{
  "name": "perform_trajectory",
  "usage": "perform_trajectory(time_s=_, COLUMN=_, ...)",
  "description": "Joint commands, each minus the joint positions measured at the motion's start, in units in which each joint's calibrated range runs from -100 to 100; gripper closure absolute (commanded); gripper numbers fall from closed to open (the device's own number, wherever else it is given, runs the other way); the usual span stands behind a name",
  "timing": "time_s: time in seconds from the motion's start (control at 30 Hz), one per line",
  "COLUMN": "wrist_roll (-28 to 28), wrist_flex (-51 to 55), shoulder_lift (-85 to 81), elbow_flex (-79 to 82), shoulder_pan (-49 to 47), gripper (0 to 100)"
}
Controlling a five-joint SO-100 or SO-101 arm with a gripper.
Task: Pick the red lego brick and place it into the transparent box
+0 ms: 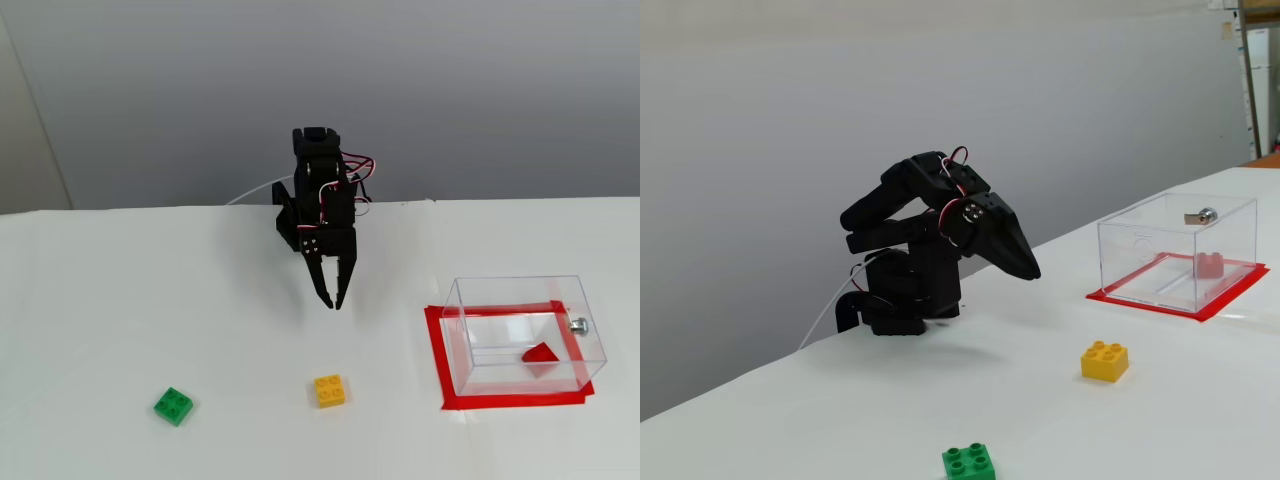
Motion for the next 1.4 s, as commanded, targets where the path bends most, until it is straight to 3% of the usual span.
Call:
perform_trajectory(time_s=0.0, wrist_roll=0.2, wrist_flex=-0.8, shoulder_lift=-0.5, elbow_flex=3.3, shoulder_pan=0.7, gripper=98)
perform_trajectory(time_s=0.23, wrist_roll=-0.2, wrist_flex=-0.9, shoulder_lift=-0.6, elbow_flex=13.2, shoulder_pan=0.4, gripper=98)
perform_trajectory(time_s=0.73, wrist_roll=-0.2, wrist_flex=11.3, shoulder_lift=-0.6, elbow_flex=9.7, shoulder_pan=0.3, gripper=98)
perform_trajectory(time_s=1.37, wrist_roll=-0.2, wrist_flex=11.3, shoulder_lift=-0.5, elbow_flex=9.6, shoulder_pan=0.2, gripper=98)
